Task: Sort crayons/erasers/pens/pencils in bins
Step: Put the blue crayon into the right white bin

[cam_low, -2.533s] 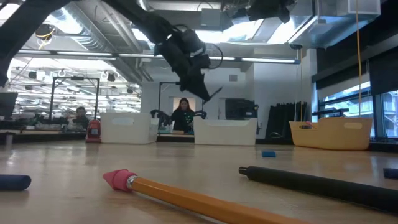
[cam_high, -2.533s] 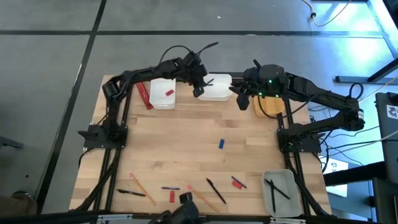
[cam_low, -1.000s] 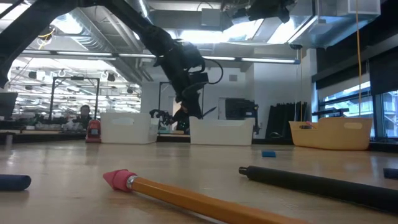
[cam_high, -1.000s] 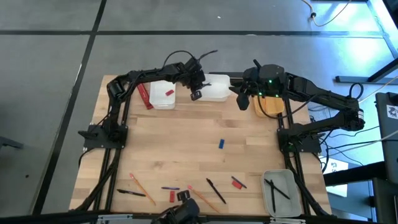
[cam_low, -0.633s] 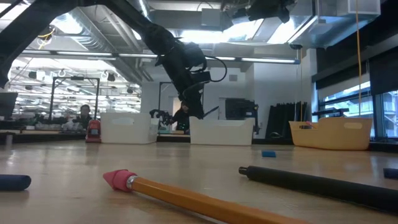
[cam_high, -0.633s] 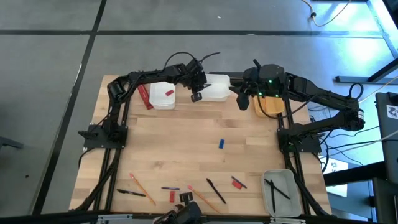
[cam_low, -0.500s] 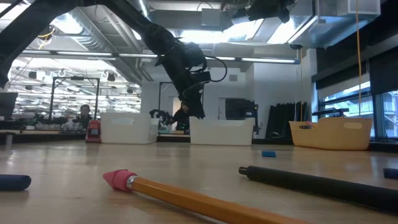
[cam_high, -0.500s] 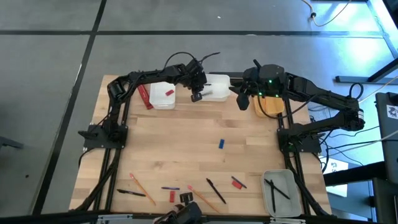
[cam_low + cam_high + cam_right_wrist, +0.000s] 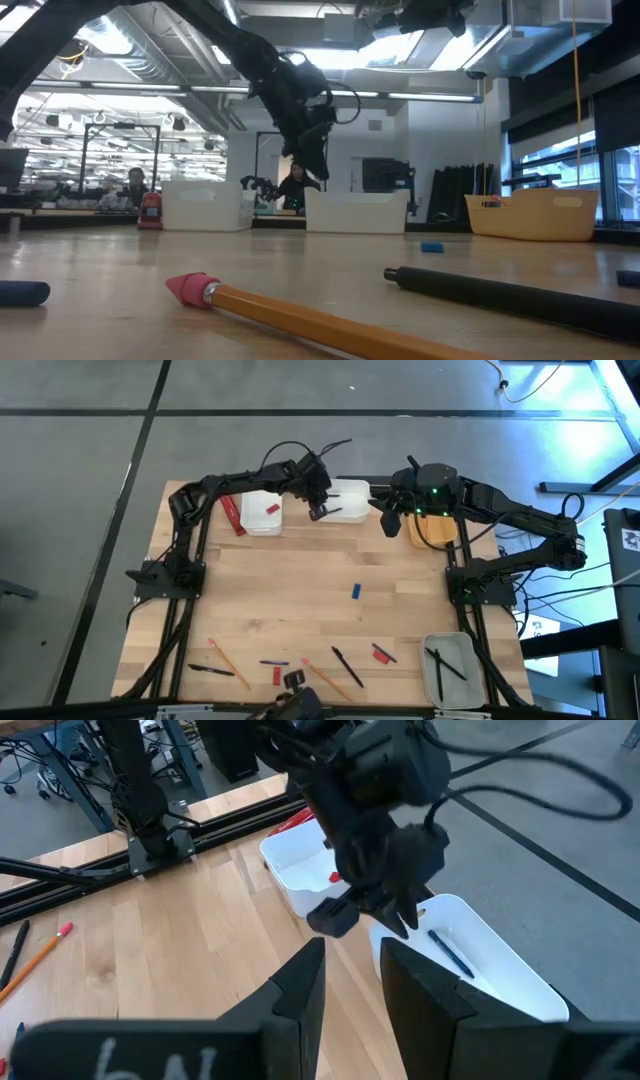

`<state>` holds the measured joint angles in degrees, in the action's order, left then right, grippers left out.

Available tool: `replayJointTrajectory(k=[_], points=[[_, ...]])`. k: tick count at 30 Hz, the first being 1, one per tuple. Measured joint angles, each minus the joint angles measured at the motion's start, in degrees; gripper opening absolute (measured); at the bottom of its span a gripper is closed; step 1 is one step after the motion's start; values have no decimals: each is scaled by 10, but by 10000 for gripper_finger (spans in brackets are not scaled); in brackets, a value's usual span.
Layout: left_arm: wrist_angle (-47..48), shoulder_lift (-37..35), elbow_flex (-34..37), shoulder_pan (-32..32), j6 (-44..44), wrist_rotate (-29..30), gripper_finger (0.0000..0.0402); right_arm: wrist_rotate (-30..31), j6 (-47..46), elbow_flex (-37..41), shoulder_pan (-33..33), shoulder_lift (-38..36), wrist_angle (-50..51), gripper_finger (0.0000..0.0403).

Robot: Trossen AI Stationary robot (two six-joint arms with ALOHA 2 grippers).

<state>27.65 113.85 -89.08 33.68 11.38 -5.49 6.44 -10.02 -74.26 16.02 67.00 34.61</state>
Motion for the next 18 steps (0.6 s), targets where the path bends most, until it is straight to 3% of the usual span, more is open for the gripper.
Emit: replayJointTrajectory(k=[18], points=[[104,-187,-1,-80,-78,5,69,-5,0,0,0,0,1,101]])
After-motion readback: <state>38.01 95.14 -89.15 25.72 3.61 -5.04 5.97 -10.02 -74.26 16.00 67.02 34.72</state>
